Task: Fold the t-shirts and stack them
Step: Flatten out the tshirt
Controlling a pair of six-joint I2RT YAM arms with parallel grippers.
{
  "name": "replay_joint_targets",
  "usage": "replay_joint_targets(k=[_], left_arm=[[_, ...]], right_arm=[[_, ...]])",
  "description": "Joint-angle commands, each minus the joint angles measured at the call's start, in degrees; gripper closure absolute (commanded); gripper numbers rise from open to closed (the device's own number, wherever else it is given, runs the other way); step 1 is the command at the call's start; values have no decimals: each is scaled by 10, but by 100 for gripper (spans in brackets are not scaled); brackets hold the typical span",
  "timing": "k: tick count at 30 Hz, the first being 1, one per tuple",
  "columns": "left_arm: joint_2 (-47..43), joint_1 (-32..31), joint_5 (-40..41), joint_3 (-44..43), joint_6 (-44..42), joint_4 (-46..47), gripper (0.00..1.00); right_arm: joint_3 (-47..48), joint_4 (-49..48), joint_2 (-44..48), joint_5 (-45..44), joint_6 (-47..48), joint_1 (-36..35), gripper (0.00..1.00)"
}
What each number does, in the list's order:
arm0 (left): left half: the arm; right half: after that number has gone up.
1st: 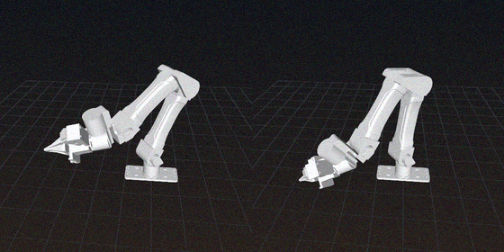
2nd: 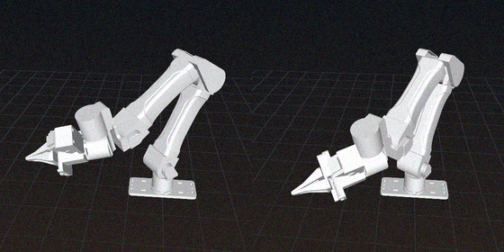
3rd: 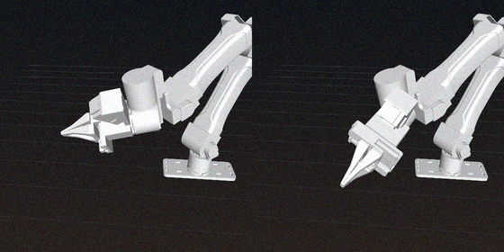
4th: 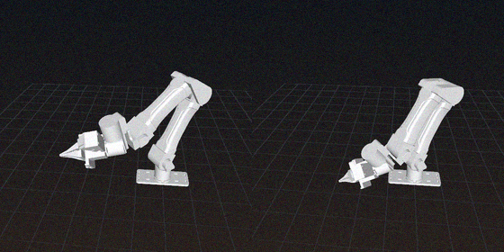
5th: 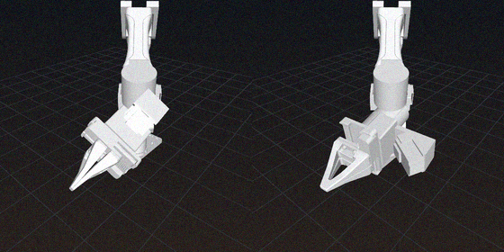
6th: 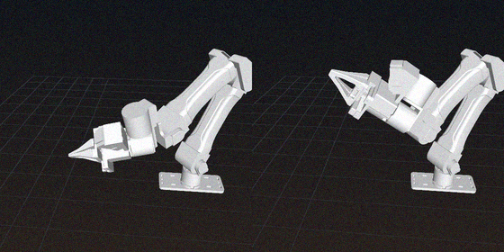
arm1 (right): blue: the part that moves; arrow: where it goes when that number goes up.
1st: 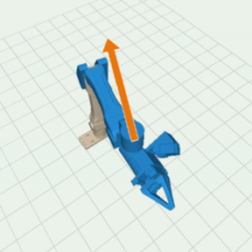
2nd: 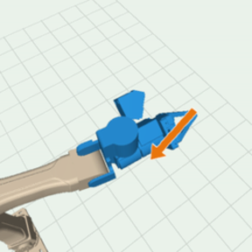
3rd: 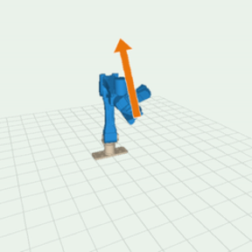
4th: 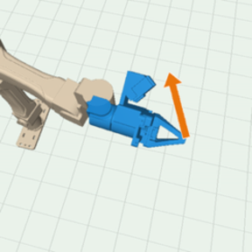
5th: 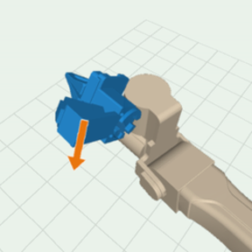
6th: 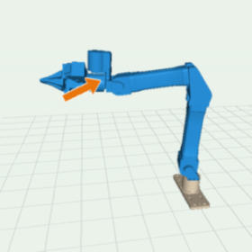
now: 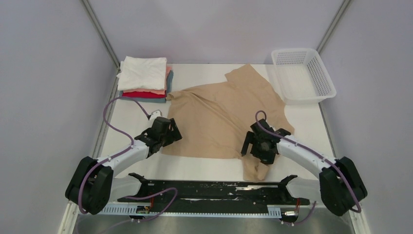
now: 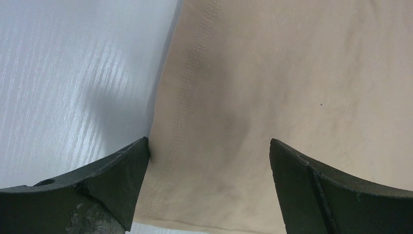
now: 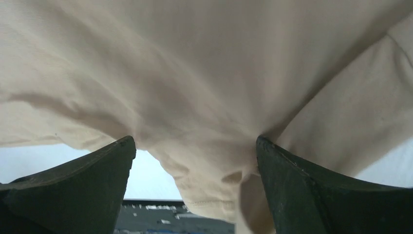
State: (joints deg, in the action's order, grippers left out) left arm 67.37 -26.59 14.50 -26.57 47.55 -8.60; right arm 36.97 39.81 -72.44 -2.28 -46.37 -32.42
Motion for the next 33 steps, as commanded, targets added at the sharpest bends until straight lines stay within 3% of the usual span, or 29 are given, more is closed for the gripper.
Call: replay_joint_targets(k=[1, 5, 10, 14, 17, 20, 26, 30, 33], left_arm=[[5, 0, 9, 7, 7, -9, 0], [-1, 0, 20, 4, 5, -15, 0], [-5, 1, 38, 1, 6, -28, 0], [-6, 1, 34, 1, 5, -27, 0], [-1, 1, 30, 4, 8, -21, 0], [5, 1, 24, 2, 8, -20, 0], [7, 1, 25, 4, 10, -20, 0], [9, 1, 27, 5, 9, -19, 0], [6, 1, 37, 3, 10, -26, 0]], right_arm=[[-14, 159, 129, 25, -62, 17, 0], [25, 289, 243, -13, -114, 18, 0], [88, 382, 275, -83, -128, 18, 0], [102, 311, 264, -119, -80, 18, 0], [96, 160, 240, -102, -11, 18, 0], [86, 74, 162, -79, 23, 19, 0], [64, 37, 10, -73, 47, 86, 0], [-3, 10, 19, 1, 57, 184, 0], [-34, 50, 79, -9, 37, 216, 0]])
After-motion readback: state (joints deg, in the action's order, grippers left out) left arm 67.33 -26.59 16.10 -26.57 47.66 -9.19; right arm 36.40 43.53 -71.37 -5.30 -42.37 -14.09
